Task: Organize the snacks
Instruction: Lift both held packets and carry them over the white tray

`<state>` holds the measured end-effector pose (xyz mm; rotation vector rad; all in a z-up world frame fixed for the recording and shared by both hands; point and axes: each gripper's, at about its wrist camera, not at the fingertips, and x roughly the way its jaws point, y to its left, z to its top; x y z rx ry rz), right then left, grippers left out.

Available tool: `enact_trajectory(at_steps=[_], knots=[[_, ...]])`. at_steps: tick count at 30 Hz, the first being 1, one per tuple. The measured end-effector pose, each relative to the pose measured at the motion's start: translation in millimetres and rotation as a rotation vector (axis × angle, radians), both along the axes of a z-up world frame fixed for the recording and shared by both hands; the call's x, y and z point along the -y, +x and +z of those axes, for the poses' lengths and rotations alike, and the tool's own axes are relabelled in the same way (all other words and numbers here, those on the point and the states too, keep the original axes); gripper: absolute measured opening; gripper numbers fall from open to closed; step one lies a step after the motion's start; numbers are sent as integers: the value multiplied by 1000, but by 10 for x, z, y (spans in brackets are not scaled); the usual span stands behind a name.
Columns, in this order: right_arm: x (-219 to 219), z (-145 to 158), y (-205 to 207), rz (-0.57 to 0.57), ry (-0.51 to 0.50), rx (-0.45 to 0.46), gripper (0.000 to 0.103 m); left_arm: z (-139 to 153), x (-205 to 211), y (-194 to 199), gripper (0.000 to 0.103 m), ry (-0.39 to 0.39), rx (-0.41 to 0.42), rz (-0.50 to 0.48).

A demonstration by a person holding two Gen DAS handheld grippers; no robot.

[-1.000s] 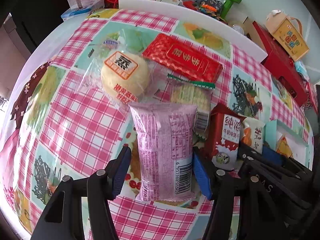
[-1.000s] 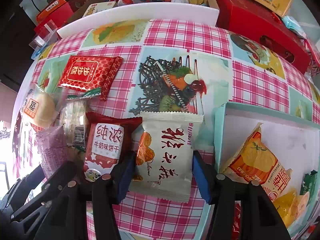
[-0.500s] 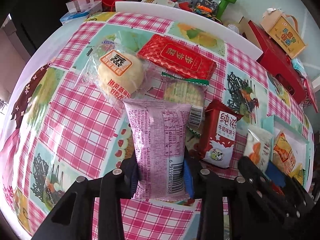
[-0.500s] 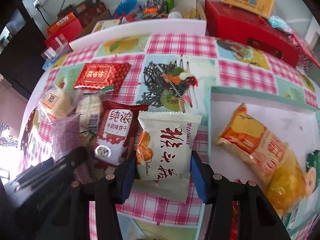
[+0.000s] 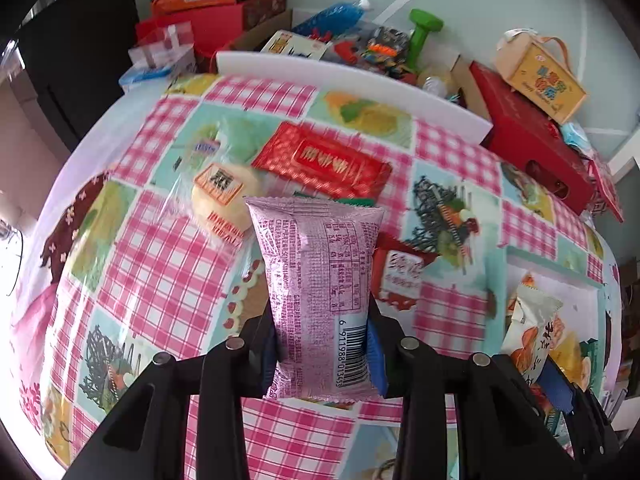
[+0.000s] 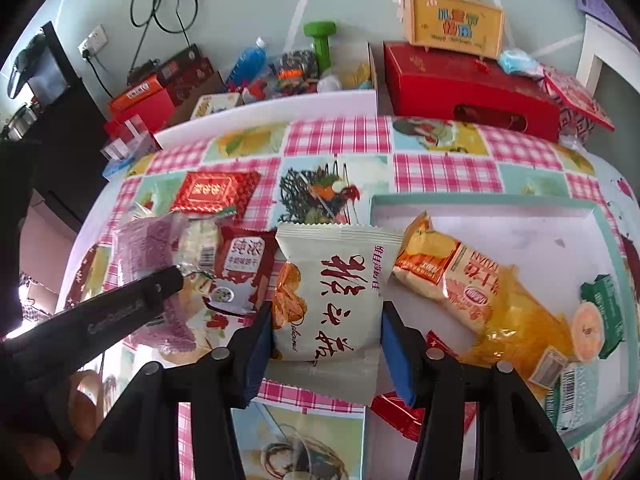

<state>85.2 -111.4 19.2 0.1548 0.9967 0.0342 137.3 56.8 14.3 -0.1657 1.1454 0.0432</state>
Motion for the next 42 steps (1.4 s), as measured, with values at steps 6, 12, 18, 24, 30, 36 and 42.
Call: enact_trajectory(at_steps=[6,12,18,24,30,36,42], knots=[[132,85,70,-34,31,41,54,159,176,-15,38,28,45,-41],[494,276,-58,-115,37,89,54,238,321,-29,38,25,65,-78],[960,341,-167,-218,59,107,54,313,492,-41,38,19,86,-119],[1476,323,-289,-341,67,111,54,422,891,-54,38,28,122,-217],[1877,224,-353,-421,63,112,54,438,1533,16,38,11,118,-368],[2136,76,-337,-468,74,97,54,427,2110,86,38,32,121,-491],[2269,-40,-311,-493,63,73,54,227,2485,163,38,22,59,-560]])
